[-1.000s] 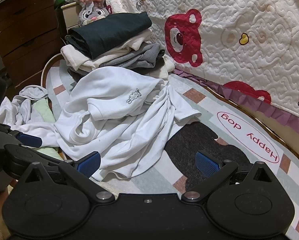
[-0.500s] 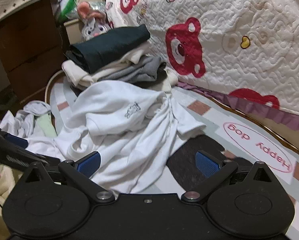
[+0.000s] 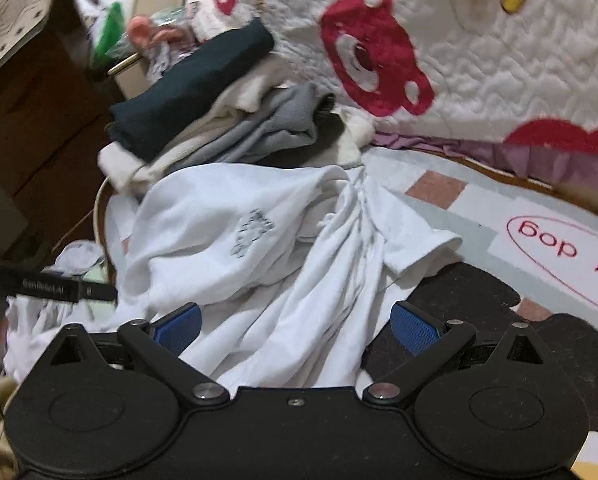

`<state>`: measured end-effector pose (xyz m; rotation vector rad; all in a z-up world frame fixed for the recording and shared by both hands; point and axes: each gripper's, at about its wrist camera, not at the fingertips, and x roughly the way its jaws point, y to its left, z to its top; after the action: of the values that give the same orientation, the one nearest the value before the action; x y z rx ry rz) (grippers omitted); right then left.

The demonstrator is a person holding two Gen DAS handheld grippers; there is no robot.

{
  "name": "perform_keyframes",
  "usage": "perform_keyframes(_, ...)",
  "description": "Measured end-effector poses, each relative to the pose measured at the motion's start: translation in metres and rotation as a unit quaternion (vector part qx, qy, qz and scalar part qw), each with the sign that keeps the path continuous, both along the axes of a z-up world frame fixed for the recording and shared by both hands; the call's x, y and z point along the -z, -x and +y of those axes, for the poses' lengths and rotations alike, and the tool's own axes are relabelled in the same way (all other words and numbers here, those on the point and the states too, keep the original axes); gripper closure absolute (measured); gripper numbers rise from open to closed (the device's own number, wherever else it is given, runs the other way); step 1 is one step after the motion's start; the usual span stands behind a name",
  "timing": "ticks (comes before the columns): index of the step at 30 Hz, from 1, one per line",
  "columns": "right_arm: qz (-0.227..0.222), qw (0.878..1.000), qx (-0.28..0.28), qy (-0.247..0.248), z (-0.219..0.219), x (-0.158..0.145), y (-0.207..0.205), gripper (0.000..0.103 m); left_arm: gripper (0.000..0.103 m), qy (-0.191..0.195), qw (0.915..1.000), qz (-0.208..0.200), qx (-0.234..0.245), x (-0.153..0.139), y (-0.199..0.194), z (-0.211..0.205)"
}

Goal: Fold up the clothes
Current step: 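Grasp the white shirt fabric with the left tool while the right tool grasps another edge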

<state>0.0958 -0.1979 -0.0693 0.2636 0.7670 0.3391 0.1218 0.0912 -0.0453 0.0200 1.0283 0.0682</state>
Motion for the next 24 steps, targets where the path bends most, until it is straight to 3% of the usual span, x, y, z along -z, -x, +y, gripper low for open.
perform_keyframes(1, -0.001, 1.000, 0.000, 0.014, 0.000, 0.003, -0.003, 0.068, 0.052, -0.004, 1.0000, -0.005, -0.004, 0.006, -0.003, -0.003)
perform_keyframes(2, -0.005, 0.999, -0.003, 0.039, 0.004, 0.003, -0.004, 0.083, 0.057, -0.007, 0.9999, -0.008, -0.007, 0.010, -0.006, -0.005)
perform_keyframes(3, -0.017, 0.998, -0.018, 0.051, 0.006, 0.002, -0.003, 0.079, 0.067, -0.005, 0.9999, -0.012, -0.007, 0.012, -0.010, -0.006)
perform_keyframes(5, -0.040, 0.995, -0.048, 0.075, 0.010, 0.001, -0.001, 0.075, 0.073, 0.008, 0.9996, -0.022, -0.019, 0.015, -0.015, -0.004)
perform_keyframes(7, -0.019, 0.995, -0.044, 0.083, 0.007, 0.011, -0.008, 0.046, 0.073, 0.032, 0.9978, -0.036, -0.045, 0.018, -0.016, 0.005)
perform_keyframes(9, 0.001, 0.995, -0.041, 0.090, 0.004, 0.021, -0.015, 0.036, 0.072, 0.063, 0.9953, -0.038, -0.063, 0.030, -0.011, 0.013)
perform_keyframes(11, 0.034, 0.996, -0.028, 0.078, -0.004, 0.035, -0.024, 0.036, 0.072, 0.081, 0.9944, -0.023, -0.064, 0.045, -0.007, 0.020)
perform_keyframes(16, 0.139, 0.989, 0.041, -0.006, -0.036, 0.070, -0.052, 0.036, 0.069, 0.072, 0.9964, -0.027, -0.035, 0.056, -0.001, 0.026)
perform_keyframes(24, 0.131, 0.968, 0.156, -0.145, -0.064, 0.090, -0.088, 0.032, 0.051, 0.073, 0.9968, -0.031, 0.012, 0.062, -0.002, 0.017)
